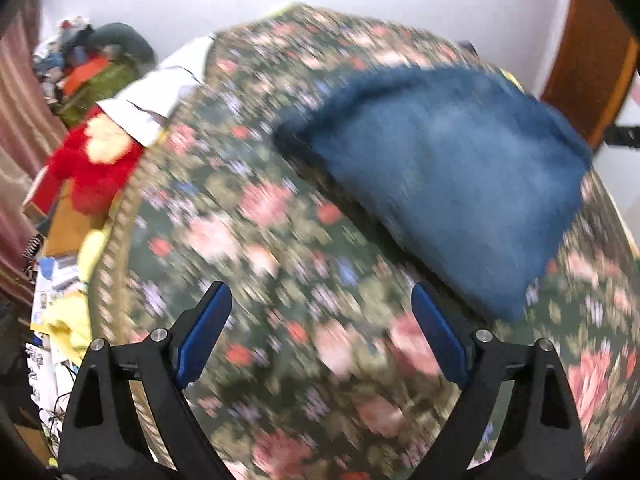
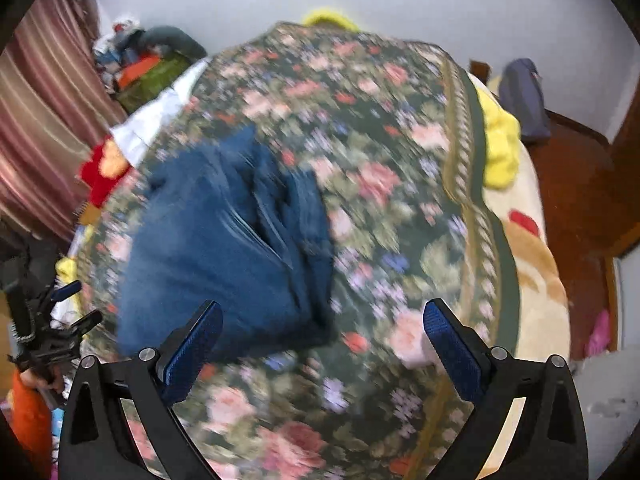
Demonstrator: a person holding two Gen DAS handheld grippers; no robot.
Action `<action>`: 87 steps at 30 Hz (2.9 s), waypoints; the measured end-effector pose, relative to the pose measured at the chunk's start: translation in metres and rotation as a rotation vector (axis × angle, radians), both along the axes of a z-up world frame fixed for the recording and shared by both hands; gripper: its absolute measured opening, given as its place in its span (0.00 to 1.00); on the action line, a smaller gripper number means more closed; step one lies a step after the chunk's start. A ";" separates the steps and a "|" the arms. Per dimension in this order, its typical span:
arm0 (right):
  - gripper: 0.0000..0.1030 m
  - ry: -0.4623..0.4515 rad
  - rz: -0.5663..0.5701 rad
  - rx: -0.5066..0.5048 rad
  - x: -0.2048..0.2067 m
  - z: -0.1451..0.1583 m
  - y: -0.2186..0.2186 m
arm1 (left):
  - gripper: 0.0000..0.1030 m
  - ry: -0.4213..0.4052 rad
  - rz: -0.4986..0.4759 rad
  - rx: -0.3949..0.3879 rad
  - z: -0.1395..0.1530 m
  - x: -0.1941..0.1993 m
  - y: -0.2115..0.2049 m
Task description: Fold large clothes
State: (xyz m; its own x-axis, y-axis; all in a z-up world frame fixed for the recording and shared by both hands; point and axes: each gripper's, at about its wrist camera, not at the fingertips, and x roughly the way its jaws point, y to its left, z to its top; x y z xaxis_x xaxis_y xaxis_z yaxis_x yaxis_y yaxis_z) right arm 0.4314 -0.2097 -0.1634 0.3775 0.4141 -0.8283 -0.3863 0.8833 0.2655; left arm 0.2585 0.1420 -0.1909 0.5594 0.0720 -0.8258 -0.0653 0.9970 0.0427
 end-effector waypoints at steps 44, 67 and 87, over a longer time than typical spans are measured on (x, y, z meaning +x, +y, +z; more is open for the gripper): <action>0.51 0.066 0.035 0.061 0.080 -0.021 0.047 | 0.88 -0.061 0.056 0.056 0.025 0.152 0.032; 1.00 0.472 0.113 0.167 0.113 -0.113 0.053 | 0.97 0.144 0.129 -0.917 -0.079 0.127 0.022; 0.61 0.438 0.160 0.215 0.109 -0.096 0.091 | 0.73 0.116 0.090 -0.786 -0.068 0.155 -0.003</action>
State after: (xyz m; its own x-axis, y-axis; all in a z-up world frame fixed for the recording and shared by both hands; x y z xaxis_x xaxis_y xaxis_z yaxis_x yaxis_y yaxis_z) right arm 0.5403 -0.1183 -0.2594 -0.0675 0.6170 -0.7841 -0.3241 0.7297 0.6021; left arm 0.4137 0.1388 -0.2588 0.4863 -0.5144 -0.7063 -0.1850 0.7294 -0.6586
